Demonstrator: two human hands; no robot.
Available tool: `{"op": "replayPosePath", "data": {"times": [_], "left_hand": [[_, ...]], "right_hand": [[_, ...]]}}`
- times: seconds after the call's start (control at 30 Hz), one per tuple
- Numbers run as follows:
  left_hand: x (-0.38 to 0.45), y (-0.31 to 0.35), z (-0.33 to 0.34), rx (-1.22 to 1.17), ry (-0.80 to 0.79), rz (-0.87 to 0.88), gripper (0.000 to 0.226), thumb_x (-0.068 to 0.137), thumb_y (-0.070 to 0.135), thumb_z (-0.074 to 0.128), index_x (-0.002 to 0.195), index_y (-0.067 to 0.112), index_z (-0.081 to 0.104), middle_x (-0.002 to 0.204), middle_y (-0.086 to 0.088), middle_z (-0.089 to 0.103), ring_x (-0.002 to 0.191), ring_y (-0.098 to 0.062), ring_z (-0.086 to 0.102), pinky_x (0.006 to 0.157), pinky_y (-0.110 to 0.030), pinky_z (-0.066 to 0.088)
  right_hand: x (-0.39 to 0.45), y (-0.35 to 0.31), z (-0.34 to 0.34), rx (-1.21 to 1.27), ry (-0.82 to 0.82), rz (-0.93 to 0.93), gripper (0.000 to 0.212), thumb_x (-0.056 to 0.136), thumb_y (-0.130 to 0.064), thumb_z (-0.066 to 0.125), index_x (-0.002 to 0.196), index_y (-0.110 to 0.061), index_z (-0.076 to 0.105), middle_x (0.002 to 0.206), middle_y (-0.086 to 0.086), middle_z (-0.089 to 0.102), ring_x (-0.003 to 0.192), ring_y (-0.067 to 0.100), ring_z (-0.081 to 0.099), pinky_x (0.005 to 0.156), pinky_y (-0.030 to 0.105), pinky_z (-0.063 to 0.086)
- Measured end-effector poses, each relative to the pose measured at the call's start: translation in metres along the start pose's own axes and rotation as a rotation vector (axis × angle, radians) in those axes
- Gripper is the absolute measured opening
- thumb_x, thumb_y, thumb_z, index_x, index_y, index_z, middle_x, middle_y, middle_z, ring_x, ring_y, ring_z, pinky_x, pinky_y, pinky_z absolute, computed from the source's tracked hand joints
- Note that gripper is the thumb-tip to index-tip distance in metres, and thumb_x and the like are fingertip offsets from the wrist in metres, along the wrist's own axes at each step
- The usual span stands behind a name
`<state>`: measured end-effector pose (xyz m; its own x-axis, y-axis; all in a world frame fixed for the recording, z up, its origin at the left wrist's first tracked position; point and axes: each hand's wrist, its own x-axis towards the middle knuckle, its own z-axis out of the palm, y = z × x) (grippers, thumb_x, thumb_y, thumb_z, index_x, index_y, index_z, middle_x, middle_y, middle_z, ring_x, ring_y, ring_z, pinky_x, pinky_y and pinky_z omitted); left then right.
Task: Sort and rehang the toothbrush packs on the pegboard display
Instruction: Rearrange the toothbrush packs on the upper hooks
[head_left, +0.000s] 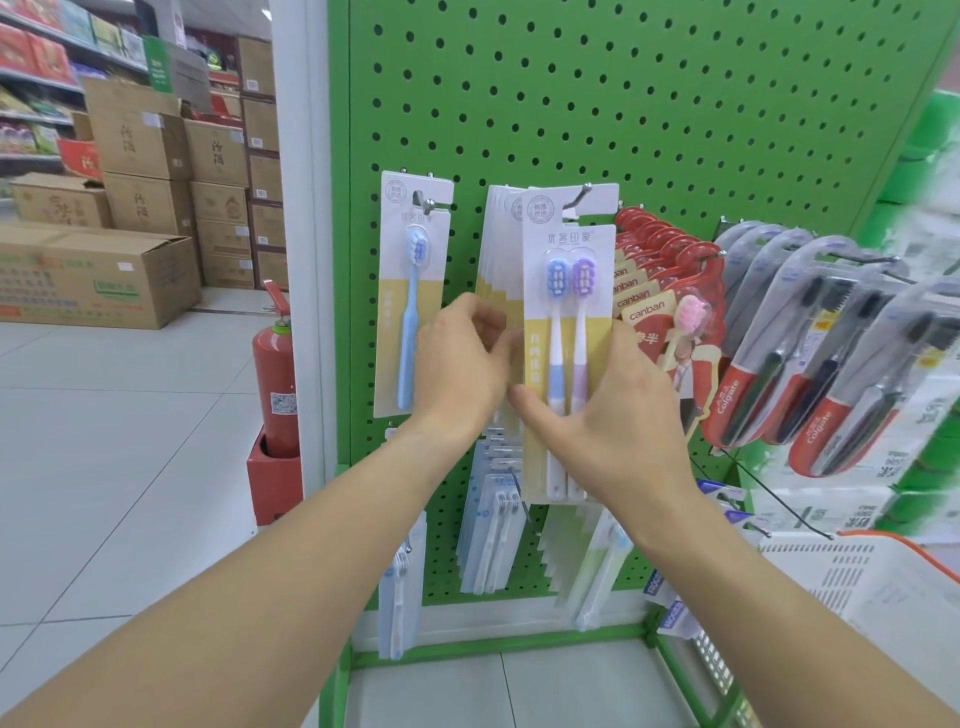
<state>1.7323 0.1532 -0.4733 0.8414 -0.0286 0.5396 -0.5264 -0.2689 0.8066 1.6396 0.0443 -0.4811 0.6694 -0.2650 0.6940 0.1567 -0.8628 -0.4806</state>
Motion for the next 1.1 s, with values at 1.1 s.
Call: {"op": "replayPosePath", "data": {"times": [1.1], "left_hand": [[-0.040,-0.007,-0.048,0.016,-0.010,0.095,0.021,0.102,0.012,0.055,0.091,0.028,0.047,0.061,0.001,0.065,0.053,-0.013,0.057,0.055,-0.027,0.043]], "right_hand": [[-0.001,-0.002,0.001,0.031,-0.032,0.040,0.068,0.075,-0.057,0.082,0.121,-0.021,0.047,0.100,-0.008,0.062,0.096,0.016,0.060,0.084,0.042,0.053]]}}
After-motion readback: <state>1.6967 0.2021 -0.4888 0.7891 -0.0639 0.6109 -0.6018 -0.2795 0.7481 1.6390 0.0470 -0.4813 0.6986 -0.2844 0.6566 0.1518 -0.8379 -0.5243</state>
